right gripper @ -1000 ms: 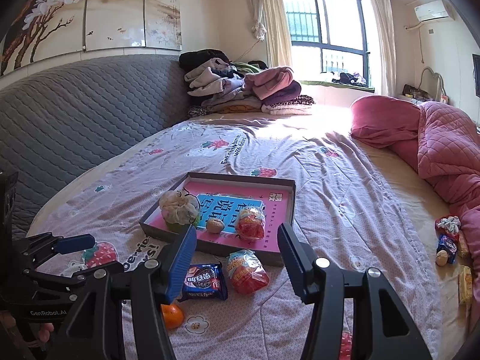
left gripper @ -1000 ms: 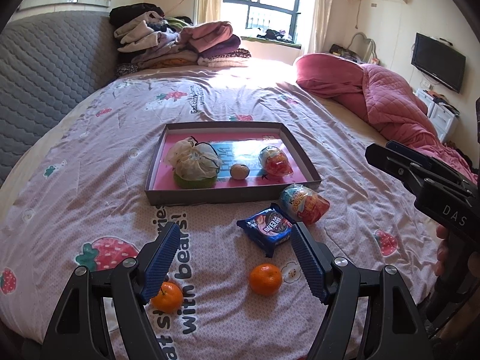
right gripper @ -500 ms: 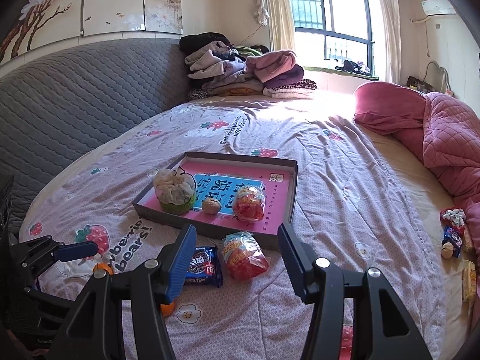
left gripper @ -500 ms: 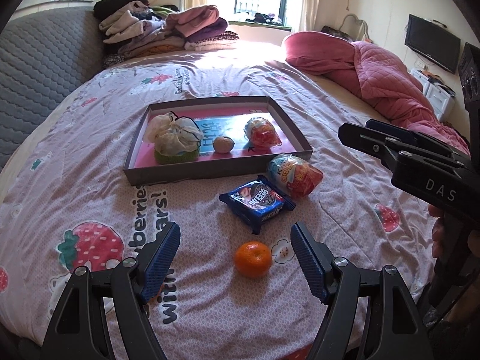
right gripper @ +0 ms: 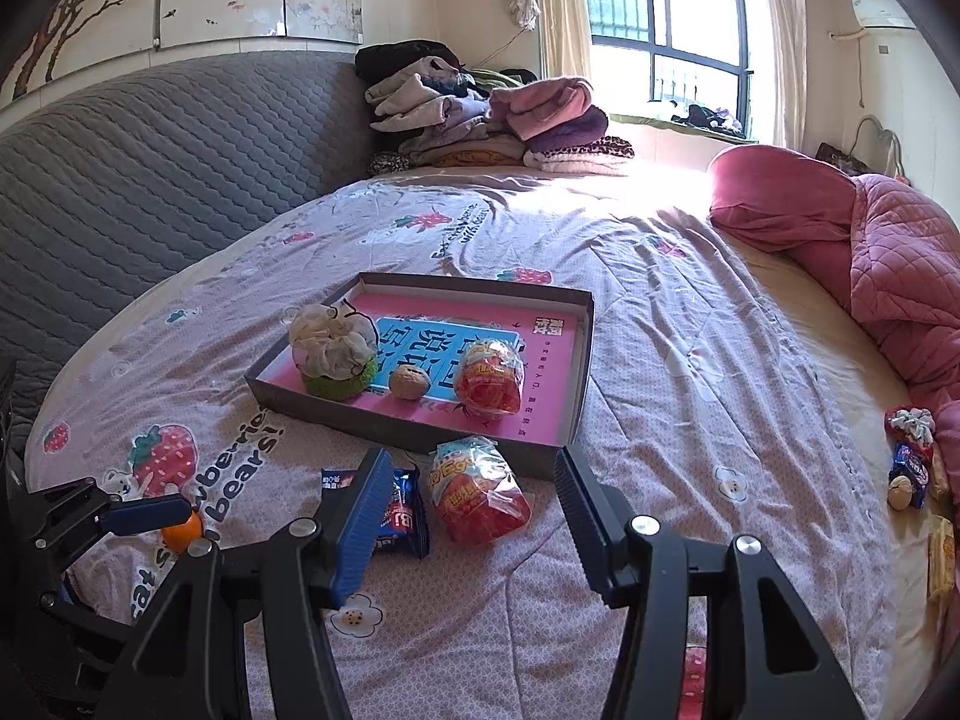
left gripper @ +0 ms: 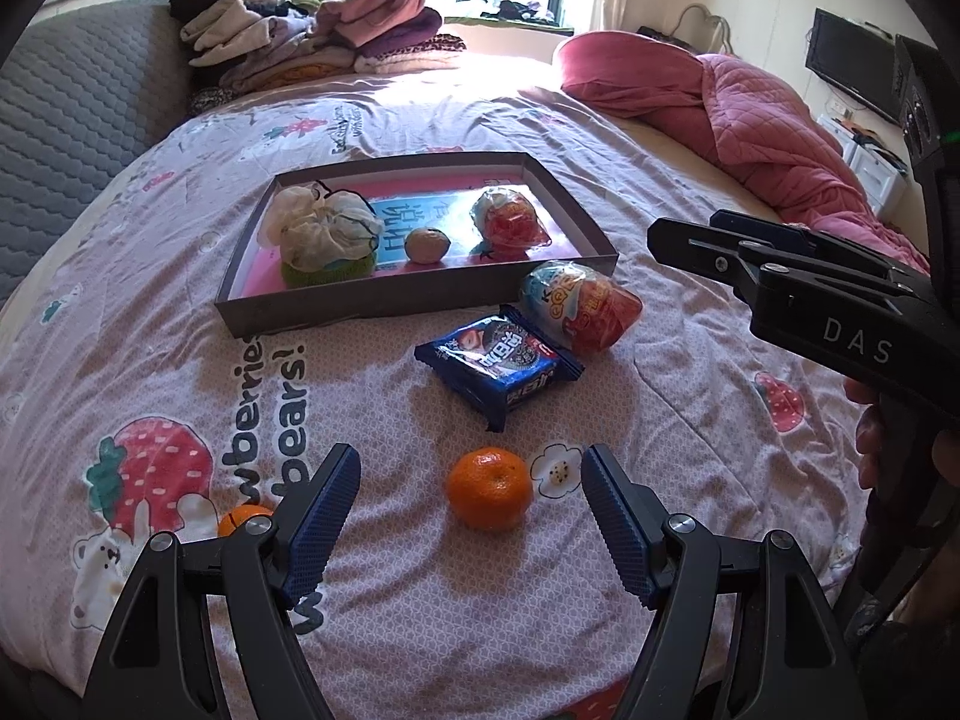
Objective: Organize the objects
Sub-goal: 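Move left gripper toward orange while right gripper approaches wrapped candy egg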
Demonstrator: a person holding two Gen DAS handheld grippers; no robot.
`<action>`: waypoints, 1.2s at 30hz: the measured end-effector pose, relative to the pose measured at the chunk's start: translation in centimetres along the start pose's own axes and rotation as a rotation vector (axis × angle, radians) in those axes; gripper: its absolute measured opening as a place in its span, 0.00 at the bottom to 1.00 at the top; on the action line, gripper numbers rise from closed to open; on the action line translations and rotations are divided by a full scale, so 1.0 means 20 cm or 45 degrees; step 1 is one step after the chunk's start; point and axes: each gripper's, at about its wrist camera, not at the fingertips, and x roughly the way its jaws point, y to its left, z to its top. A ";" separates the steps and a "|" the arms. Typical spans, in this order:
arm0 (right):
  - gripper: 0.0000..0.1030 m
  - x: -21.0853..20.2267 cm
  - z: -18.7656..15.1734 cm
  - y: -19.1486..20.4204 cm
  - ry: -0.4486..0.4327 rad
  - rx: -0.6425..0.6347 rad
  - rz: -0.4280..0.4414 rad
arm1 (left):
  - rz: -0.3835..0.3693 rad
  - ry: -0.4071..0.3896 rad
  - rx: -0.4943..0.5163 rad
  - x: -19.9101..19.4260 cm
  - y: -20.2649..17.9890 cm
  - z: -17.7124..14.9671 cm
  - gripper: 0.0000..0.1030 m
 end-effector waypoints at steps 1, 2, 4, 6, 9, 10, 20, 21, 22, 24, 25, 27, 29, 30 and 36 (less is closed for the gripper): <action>0.54 0.01 0.00 0.00 0.008 0.000 -0.005 | 0.001 0.006 0.002 0.01 0.00 -0.01 0.75; 0.54 0.02 -0.01 0.00 0.014 -0.003 -0.007 | -0.002 0.011 0.003 0.02 0.00 -0.01 0.75; 0.54 0.04 -0.02 0.00 0.024 -0.007 -0.011 | -0.004 0.023 0.004 0.04 -0.01 -0.02 0.75; 0.54 0.06 -0.03 0.00 0.032 -0.015 -0.013 | -0.007 0.034 0.005 0.06 -0.01 -0.03 0.75; 0.54 0.09 -0.04 0.01 0.046 -0.029 -0.022 | -0.009 0.046 0.007 0.09 -0.01 -0.04 0.75; 0.54 0.10 -0.04 0.01 0.051 -0.031 -0.026 | -0.010 0.049 0.007 0.09 -0.01 -0.04 0.75; 0.54 0.18 -0.06 -0.01 0.081 -0.028 -0.045 | -0.010 0.074 -0.008 0.17 0.00 -0.06 0.75; 0.54 0.18 -0.07 -0.01 0.083 -0.027 -0.045 | -0.009 0.077 -0.007 0.17 0.00 -0.06 0.75; 0.54 0.19 -0.07 -0.01 0.085 -0.024 -0.050 | -0.009 0.078 -0.007 0.18 0.00 -0.06 0.75; 0.54 0.21 -0.07 -0.01 0.089 -0.022 -0.049 | -0.013 0.082 -0.006 0.19 0.00 -0.07 0.75; 0.54 0.22 -0.07 -0.02 0.095 -0.022 -0.050 | -0.015 0.084 -0.006 0.20 0.00 -0.07 0.75; 0.54 0.23 -0.08 -0.01 0.101 -0.028 -0.051 | -0.020 0.086 -0.004 0.21 -0.01 -0.07 0.75; 0.54 0.25 -0.08 -0.01 0.106 -0.039 -0.054 | -0.023 0.087 -0.004 0.22 -0.01 -0.07 0.75; 0.54 0.25 -0.08 0.00 0.107 -0.044 -0.055 | -0.025 0.087 -0.005 0.23 -0.01 -0.07 0.75; 0.54 0.31 -0.09 0.02 0.110 -0.075 -0.078 | -0.030 0.092 -0.007 0.27 -0.01 -0.07 0.75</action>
